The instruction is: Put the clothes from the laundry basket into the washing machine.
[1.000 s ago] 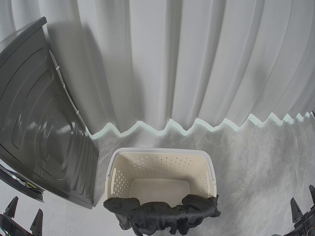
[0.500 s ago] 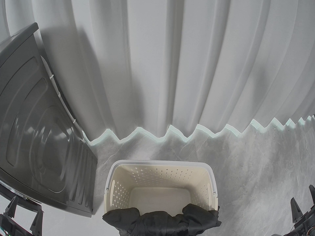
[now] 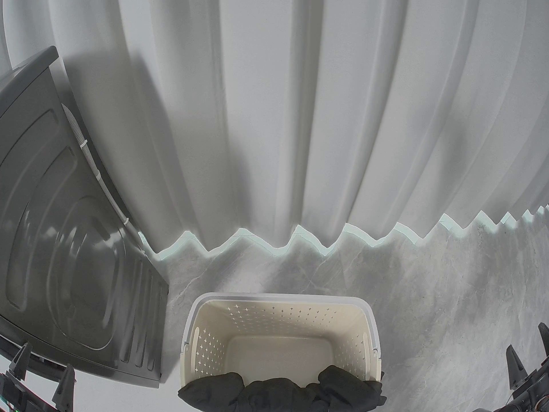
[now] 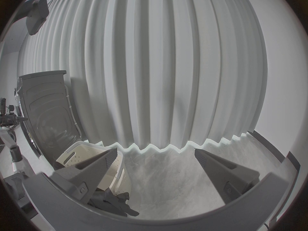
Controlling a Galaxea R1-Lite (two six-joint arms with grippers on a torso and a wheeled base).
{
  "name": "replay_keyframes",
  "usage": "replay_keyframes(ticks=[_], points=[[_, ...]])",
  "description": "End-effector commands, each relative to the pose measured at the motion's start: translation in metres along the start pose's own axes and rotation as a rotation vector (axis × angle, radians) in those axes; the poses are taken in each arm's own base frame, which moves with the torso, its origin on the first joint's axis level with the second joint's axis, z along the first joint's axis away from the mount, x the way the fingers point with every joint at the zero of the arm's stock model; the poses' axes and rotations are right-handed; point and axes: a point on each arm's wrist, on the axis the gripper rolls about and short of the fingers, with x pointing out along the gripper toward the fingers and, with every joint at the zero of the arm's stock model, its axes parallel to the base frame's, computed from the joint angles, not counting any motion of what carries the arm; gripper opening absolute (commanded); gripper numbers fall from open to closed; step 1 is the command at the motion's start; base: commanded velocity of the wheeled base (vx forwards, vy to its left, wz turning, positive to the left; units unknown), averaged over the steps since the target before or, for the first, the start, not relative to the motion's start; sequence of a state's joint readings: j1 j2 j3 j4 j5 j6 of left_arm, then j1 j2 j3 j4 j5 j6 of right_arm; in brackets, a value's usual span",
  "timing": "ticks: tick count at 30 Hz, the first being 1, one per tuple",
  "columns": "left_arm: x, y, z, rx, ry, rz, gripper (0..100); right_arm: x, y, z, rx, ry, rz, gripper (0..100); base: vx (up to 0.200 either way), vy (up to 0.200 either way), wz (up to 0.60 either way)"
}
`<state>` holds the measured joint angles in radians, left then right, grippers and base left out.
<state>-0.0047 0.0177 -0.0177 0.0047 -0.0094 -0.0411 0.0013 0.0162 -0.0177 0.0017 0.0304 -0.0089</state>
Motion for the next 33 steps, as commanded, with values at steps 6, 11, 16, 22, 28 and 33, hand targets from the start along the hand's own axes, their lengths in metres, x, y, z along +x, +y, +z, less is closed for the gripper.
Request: replay_keyframes(ticks=[6, 11, 16, 22, 28, 33], points=[[0.0, 0.0002, -0.0044, 0.0, 0.0, 0.0, 100, 0.0001, 0.0, -0.0052, 0.0, 0.001, 0.002, 100, 0.0, 0.0, 0.0], [0.0, 0.0002, -0.0044, 0.0, 0.0, 0.0, 100, 0.0001, 0.0, -0.0052, 0.0, 0.001, 0.001, 100, 0.0, 0.0, 0.0], [0.0, 0.0002, -0.0044, 0.0, 0.0, 0.0, 100, 0.0001, 0.0, -0.0052, 0.0, 0.001, 0.001, 100, 0.0, 0.0, 0.0], [0.0, 0.0002, -0.0044, 0.0, 0.0, 0.0, 100, 0.0001, 0.0, -0.0052, 0.0, 0.001, 0.001, 100, 0.0, 0.0, 0.0], [0.0, 0.0002, -0.0044, 0.0, 0.0, 0.0, 100, 0.0001, 0.0, -0.0052, 0.0, 0.001, 0.001, 100, 0.0, 0.0, 0.0], [0.0, 0.0002, -0.0044, 0.0, 0.0, 0.0, 100, 0.0001, 0.0, -0.0052, 0.0, 0.001, 0.001, 100, 0.0, 0.0, 0.0]])
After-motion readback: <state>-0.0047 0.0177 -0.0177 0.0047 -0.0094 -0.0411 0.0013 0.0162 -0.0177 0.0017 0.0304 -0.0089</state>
